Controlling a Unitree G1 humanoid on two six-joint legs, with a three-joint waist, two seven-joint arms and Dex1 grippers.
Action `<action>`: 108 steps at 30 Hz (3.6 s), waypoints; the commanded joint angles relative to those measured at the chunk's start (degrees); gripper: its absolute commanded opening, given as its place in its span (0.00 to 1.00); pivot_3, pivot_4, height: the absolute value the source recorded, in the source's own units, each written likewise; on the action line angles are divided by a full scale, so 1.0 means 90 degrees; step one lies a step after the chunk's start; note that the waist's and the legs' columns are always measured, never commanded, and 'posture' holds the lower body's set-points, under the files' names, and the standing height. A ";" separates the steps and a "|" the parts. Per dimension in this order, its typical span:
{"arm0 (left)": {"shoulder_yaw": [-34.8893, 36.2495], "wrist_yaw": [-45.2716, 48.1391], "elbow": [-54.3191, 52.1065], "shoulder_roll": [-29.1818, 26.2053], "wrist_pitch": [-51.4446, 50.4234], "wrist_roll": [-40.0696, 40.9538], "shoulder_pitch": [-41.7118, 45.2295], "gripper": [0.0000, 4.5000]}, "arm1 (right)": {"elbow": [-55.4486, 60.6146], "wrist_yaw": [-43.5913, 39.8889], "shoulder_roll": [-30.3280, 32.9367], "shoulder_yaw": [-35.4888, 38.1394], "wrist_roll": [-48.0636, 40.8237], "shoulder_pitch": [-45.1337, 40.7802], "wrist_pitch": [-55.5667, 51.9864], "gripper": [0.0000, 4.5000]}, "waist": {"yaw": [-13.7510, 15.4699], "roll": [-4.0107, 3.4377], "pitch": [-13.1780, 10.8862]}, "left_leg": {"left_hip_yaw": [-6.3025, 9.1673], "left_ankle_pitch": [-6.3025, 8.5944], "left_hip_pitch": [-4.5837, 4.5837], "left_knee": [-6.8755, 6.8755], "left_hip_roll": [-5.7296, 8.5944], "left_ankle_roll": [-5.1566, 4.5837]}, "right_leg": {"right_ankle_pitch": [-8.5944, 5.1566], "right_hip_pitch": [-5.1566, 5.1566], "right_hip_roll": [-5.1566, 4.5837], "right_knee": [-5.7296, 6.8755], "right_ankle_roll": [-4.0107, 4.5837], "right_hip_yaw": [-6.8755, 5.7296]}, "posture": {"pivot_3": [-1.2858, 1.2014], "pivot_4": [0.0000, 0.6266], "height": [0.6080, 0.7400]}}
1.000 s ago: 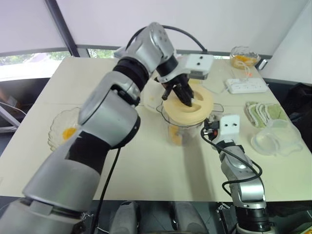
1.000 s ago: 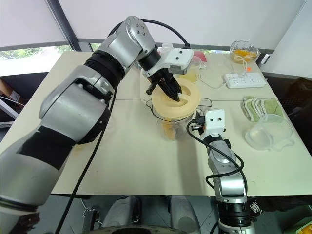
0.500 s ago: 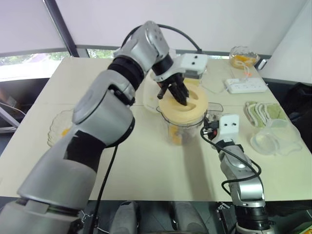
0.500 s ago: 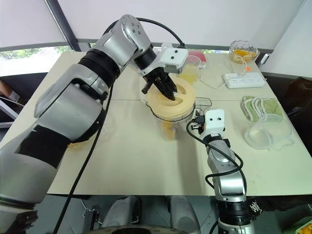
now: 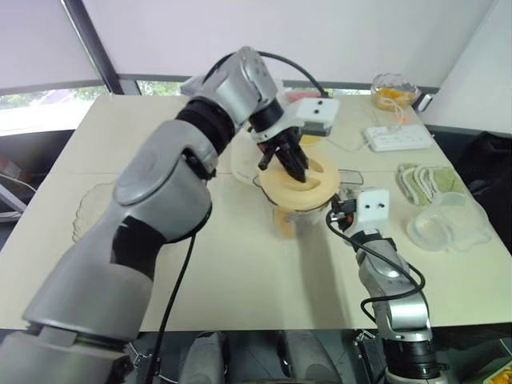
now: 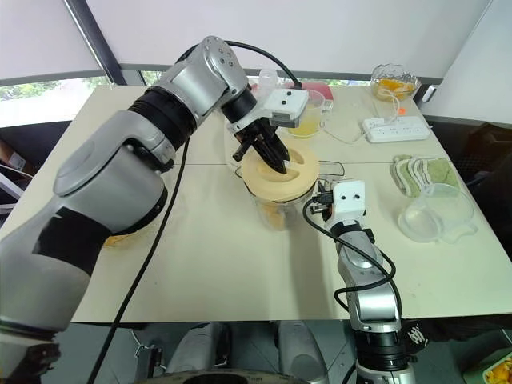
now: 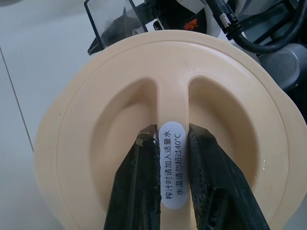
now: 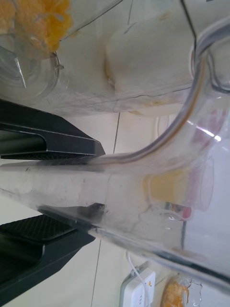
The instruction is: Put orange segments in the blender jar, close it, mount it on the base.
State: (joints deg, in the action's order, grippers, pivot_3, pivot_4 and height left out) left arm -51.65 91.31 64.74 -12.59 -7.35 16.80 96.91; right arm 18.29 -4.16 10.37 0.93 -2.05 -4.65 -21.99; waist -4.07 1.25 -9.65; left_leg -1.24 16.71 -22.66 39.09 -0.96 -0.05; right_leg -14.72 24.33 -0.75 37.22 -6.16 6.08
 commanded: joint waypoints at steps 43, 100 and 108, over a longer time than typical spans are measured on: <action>0.1787 -0.0856 0.0918 0.1213 -0.2293 -0.3308 -0.0739 0.05 | -0.0128 0.0069 -0.0035 -0.0170 0.0120 0.0256 -0.0075 0.21 | 0.0012 0.0055 0.0157 | 0.0003 0.0052 0.0137 -0.0006 -0.0007 -0.0083 | -0.0038 -0.0139 -0.0004 -0.0027 0.0026 -0.0001 | 0.52 0.24 1.00; 0.2227 -0.0871 -0.1478 0.0466 -0.3775 -0.3487 -0.1237 0.79 | -0.0372 -0.0126 0.0106 -0.0282 0.0210 0.0099 0.0027 0.21 | -0.0002 0.0028 0.0211 | -0.0009 0.0063 0.0141 -0.0112 0.0005 -0.0096 | -0.0049 -0.0141 -0.0067 -0.0122 0.0012 -0.0010 | 0.52 0.24 1.00; 0.2780 -0.1377 -0.0562 0.0507 -0.3159 -0.3292 -0.0617 0.79 | -0.0474 -0.0207 0.0126 -0.0289 0.0227 0.0014 0.0069 0.21 | 0.0002 0.0036 0.0179 | -0.0013 0.0062 0.0130 -0.0112 0.0006 -0.0096 | -0.0049 -0.0126 -0.0062 -0.0121 0.0009 -0.0009 | 0.52 0.24 1.00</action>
State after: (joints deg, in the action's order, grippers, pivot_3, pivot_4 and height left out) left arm -27.35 82.99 55.58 -7.43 -39.12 -11.35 89.91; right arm 14.97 -4.18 10.69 0.32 -1.07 -5.73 -20.78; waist -4.06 1.57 -8.04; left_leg -1.37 17.27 -21.52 38.09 -0.90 -0.91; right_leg -15.16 23.21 -1.28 36.12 -6.08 6.01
